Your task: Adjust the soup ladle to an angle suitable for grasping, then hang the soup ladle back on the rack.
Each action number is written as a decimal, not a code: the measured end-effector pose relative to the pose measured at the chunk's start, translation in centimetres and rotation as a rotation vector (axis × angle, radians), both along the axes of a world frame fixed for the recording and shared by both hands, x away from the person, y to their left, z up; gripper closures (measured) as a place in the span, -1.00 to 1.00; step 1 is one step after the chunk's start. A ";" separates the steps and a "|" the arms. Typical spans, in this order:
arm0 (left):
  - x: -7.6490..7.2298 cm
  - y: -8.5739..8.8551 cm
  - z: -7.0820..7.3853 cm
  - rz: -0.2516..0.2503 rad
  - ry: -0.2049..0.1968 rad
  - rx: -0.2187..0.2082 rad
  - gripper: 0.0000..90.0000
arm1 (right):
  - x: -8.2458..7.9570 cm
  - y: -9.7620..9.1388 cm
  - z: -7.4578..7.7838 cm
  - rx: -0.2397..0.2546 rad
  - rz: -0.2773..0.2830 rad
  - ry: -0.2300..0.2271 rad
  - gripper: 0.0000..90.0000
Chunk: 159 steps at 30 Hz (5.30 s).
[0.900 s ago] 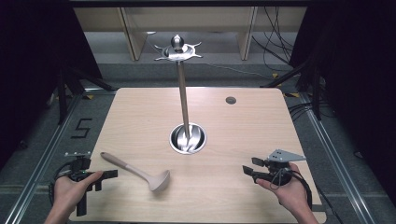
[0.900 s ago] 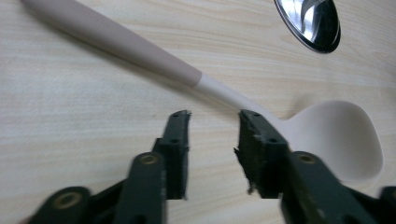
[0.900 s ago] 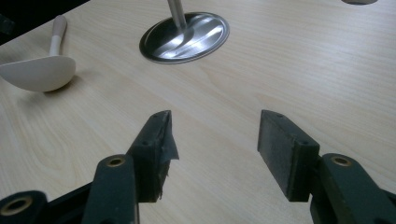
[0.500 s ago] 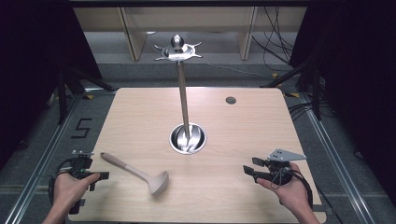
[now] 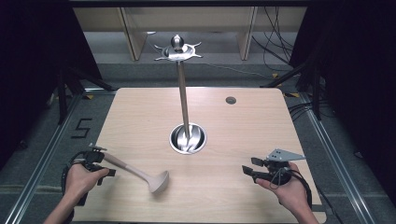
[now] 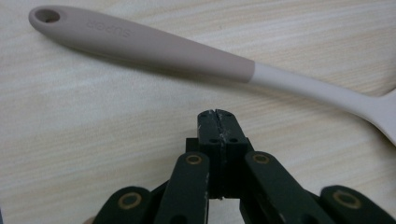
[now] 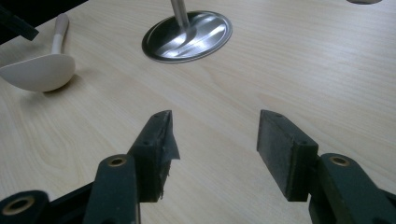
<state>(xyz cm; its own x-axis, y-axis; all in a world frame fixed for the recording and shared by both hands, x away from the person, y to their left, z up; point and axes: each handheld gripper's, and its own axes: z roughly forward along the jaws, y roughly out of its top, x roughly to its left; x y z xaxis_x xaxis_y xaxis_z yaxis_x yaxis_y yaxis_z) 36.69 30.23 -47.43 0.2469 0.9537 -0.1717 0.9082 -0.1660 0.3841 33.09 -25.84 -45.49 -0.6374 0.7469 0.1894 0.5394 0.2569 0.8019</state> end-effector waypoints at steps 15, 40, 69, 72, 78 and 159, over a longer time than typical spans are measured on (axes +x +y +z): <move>2.2 -1.3 -0.9 -0.042 0.057 0.089 0.99 | 0.2 -0.2 0.0 -0.007 0.004 -0.040 0.03; 7.3 -4.4 -0.9 -0.078 0.005 0.121 0.99 | 0.1 -0.1 0.0 0.010 -0.011 -0.017 0.03; 8.0 -5.8 1.9 0.080 -0.110 -0.056 -0.06 | -0.2 -0.7 0.1 0.024 -0.021 -0.006 0.01; 8.1 -6.2 1.8 0.092 -0.096 -0.050 -0.09 | -0.1 -0.7 0.2 0.000 -0.013 -0.047 0.01; 8.5 -6.8 1.5 0.103 -0.070 -0.041 -0.13 | -0.1 -0.3 0.3 0.011 -0.001 -0.014 0.01; 8.7 -8.0 -0.6 -0.085 0.059 0.055 0.68 | -0.1 -0.7 0.0 -0.001 0.004 -0.022 -0.01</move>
<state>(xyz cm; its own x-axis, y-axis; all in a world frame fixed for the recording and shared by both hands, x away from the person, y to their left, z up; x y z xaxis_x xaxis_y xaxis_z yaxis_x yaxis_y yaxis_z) 45.35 22.18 -48.00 0.3185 0.9381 -0.1363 0.9108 -0.2631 0.3181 33.00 -26.52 -45.44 -0.6444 0.7444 0.1750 0.5207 0.2595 0.8134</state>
